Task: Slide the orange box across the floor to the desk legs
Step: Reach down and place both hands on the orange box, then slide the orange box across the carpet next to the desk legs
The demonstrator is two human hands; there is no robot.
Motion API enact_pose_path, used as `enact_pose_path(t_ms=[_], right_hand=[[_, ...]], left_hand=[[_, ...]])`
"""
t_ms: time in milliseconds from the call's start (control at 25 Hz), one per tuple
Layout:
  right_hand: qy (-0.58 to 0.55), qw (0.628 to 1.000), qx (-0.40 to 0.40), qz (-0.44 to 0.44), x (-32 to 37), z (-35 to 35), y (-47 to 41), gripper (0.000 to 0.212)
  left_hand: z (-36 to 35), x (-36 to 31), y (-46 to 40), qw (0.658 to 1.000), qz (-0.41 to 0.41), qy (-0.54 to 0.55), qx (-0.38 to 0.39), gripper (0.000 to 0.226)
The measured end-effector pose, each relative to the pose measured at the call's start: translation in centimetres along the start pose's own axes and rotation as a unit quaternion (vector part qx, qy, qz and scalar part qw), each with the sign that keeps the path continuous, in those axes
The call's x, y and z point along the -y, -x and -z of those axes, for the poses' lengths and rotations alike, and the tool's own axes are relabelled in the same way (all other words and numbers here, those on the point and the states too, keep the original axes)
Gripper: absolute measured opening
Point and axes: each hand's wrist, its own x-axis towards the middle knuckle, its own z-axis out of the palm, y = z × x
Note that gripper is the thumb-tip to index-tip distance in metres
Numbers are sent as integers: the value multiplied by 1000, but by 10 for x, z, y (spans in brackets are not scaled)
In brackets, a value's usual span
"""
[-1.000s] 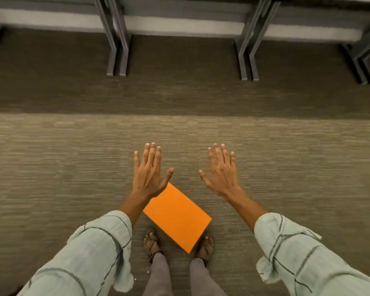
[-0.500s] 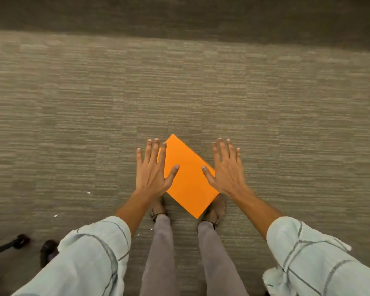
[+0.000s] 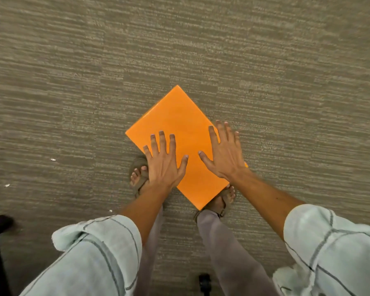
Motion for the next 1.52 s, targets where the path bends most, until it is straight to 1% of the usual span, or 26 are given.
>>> enact_pose_path(t_ms=[200, 440, 560, 640, 720, 800, 840, 920, 1000, 1080, 1280, 1520], right_hand=[[23, 999, 27, 6, -7, -43, -21, 97], [10, 998, 56, -2, -12, -70, -39, 113], [-44, 996, 70, -30, -19, -75, -49, 129], [-109, 989, 86, -52, -28, -76, -56, 139], [-168, 980, 95, -47, -40, -75, -61, 140], [-209, 972, 98, -36, -51, -71, -65, 136], [-219, 970, 103, -34, -55, -69, -66, 135], [-223, 968, 107, -32, -59, -61, -65, 133], [-237, 966, 98, -36, -58, -48, -63, 132], [-260, 961, 84, -48, -51, -24, -58, 132], [-319, 942, 26, -96, -19, 58, -64, 132], [-362, 921, -32, -142, 24, 164, -95, 133]], left_hand=[[-48, 1, -7, 997, 70, 0, 23, 83], [-82, 10, 2, 981, 178, 65, 47, 89], [-93, 13, 3, 964, 206, 156, 62, 92], [-98, 12, 3, 939, 219, 258, 64, 92], [-102, 9, 4, 907, 222, 356, 44, 92], [-102, 6, 4, 882, 230, 411, 20, 95], [-101, 6, 4, 875, 235, 422, 16, 97], [-94, 8, 5, 877, 233, 420, 14, 100], [-77, 12, 2, 885, 222, 409, 8, 101], [-46, 20, -6, 896, 204, 396, -1, 101], [66, 49, -48, 923, 134, 359, -19, 105], [205, 81, -117, 951, 35, 306, -12, 104]])
